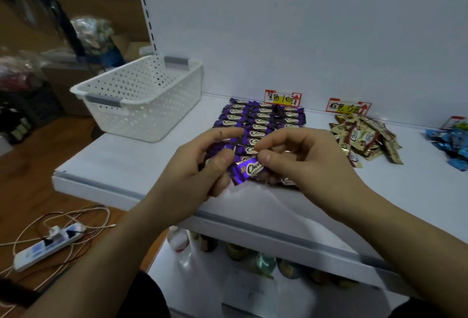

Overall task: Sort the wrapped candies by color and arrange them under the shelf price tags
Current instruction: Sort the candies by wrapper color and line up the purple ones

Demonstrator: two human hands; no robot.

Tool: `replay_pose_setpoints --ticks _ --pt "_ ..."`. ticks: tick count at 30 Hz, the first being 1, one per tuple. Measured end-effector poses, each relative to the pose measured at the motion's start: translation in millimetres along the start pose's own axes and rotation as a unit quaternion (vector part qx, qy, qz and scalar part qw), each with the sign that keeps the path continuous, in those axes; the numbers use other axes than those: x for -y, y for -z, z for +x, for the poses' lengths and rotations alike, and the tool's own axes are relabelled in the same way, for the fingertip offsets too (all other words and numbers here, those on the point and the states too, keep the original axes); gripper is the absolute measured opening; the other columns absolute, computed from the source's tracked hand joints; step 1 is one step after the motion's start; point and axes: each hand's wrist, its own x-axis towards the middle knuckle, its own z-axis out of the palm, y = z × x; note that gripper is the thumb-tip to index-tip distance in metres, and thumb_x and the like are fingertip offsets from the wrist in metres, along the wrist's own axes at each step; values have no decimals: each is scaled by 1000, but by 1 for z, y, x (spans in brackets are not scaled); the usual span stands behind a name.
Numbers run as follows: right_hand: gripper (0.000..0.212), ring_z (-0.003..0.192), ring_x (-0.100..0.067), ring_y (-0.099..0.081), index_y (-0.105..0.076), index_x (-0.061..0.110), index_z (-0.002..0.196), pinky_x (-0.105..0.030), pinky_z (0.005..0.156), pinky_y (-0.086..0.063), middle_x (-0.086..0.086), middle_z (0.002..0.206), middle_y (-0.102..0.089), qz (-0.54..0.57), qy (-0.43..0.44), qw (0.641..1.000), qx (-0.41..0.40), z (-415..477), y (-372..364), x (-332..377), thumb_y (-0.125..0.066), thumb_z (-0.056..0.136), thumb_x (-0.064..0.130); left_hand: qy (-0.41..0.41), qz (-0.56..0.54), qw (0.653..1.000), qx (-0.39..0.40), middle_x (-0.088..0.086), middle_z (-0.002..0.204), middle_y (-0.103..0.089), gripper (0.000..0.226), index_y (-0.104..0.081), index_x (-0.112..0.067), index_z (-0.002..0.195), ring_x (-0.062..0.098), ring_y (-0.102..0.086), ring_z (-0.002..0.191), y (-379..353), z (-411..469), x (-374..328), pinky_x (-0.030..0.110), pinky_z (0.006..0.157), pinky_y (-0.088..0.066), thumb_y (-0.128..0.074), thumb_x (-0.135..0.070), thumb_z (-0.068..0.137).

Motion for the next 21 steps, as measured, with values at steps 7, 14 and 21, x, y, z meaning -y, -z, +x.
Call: replay_pose_setpoints --ticks 7,14,21 --pt "7 68 -22 -74 -74 11 84 -37 68 -63 -10 73 -73 -11 -64 998 8 -1 -23 -3 -78 83 5 -37 47 989 -135 -4 57 -36 30 -62 -5 102 10 -30 48 49 -13 4 20 44 -26 -40 -25 99" --pt "11 75 -4 -61 -72 27 82 -27 69 -54 16 79 -67 -324 168 930 43 -8 -59 -24 -75 85 17 -22 90 978 -186 -7 56 -40 26 -64 -12 96 11 -34 49 67 -18 18 20 44 -29 -43 -27 97" --pt "10 86 -3 -60 -74 28 93 -16 75 -45 18 93 -66 -322 176 930 20 -10 -52 -27 -78 85 32 -24 198 969 -148 -6 62 -54 16 -67 -22 88 9 -47 56 67 -20 23 20 54 -39 -58 -34 92"
